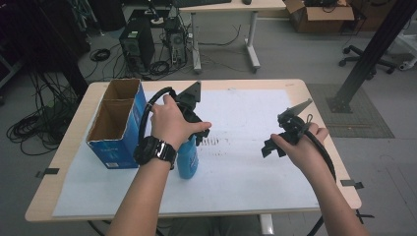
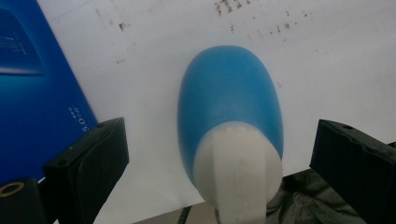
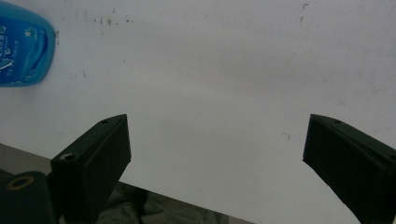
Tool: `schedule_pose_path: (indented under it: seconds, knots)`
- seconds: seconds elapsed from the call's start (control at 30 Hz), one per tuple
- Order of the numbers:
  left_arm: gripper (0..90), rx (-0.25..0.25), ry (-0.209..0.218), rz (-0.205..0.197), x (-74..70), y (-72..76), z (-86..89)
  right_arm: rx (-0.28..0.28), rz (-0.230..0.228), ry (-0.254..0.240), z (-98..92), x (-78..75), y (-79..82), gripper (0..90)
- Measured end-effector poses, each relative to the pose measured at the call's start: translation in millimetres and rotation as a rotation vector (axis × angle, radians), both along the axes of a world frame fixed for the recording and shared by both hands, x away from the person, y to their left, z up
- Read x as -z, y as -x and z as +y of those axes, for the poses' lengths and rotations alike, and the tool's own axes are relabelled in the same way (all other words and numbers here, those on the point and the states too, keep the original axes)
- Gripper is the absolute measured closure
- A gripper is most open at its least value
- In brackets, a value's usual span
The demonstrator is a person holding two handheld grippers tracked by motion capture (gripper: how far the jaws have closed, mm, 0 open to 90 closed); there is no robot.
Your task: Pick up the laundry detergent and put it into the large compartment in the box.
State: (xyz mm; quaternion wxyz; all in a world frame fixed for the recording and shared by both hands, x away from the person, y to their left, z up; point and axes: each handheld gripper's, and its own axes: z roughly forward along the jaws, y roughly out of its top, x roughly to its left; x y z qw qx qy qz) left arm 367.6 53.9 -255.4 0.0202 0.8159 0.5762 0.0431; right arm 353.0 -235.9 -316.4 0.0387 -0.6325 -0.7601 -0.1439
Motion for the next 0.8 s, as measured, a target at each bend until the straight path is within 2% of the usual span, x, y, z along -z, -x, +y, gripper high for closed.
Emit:
schedule_pose_path:
  seconds: [0.8]
  knots:
    - [5.5, -0.015, 0.009, 0.037, 26.5, 2.2, -0.7, -0.009, 0.012, -0.009, 2.5, 9.0, 1.6, 7.7]
